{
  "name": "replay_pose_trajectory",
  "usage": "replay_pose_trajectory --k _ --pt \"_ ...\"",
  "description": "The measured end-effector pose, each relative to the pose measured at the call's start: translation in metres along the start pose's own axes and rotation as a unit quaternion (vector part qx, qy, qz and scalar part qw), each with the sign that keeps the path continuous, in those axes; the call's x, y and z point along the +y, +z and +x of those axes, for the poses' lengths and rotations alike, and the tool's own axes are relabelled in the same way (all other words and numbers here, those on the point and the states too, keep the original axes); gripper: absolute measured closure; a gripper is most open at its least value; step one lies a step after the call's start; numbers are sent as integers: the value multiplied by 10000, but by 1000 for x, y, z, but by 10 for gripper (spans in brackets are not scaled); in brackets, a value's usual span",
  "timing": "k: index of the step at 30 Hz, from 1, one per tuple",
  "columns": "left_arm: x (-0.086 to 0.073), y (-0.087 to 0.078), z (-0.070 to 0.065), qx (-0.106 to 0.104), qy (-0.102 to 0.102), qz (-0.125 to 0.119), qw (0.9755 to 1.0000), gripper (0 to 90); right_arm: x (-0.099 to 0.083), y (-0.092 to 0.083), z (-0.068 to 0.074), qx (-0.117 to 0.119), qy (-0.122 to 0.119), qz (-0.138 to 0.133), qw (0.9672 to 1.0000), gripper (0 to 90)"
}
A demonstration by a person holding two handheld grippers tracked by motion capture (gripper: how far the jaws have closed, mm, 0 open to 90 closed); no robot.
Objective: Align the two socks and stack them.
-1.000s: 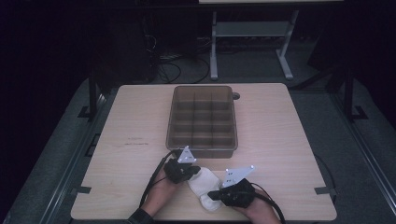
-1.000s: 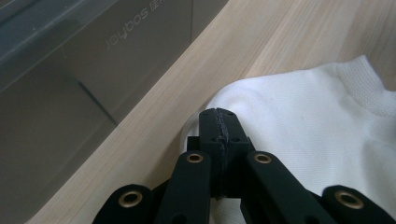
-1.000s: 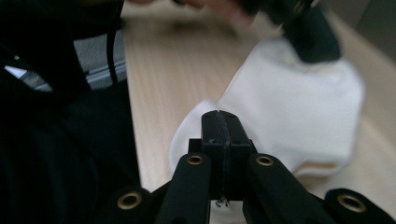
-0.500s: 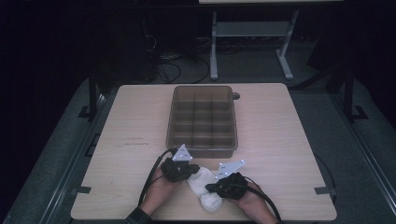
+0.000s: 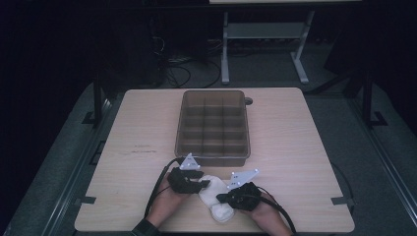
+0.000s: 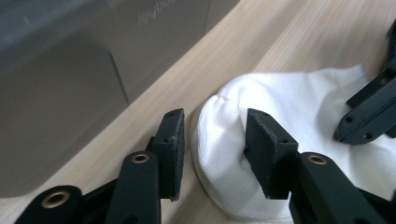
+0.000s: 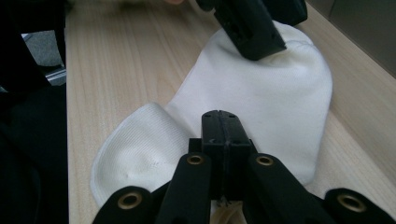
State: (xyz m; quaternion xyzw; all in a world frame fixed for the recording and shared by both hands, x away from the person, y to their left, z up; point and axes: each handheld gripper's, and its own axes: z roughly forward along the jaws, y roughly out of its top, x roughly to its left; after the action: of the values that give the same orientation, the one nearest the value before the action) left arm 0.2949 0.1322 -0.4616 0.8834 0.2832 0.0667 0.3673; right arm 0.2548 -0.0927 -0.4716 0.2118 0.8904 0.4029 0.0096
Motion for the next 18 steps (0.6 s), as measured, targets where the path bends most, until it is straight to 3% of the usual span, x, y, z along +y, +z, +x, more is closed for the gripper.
replay_pose_trajectory --k 8,18 --pt "-1 2 0 -75 -43 41 10000 574 0 0 0 -14 6 -9 10000 899" --pt "1 4 -1 -278 -65 122 9995 786 0 0 0 -22 2 -3 10000 899"
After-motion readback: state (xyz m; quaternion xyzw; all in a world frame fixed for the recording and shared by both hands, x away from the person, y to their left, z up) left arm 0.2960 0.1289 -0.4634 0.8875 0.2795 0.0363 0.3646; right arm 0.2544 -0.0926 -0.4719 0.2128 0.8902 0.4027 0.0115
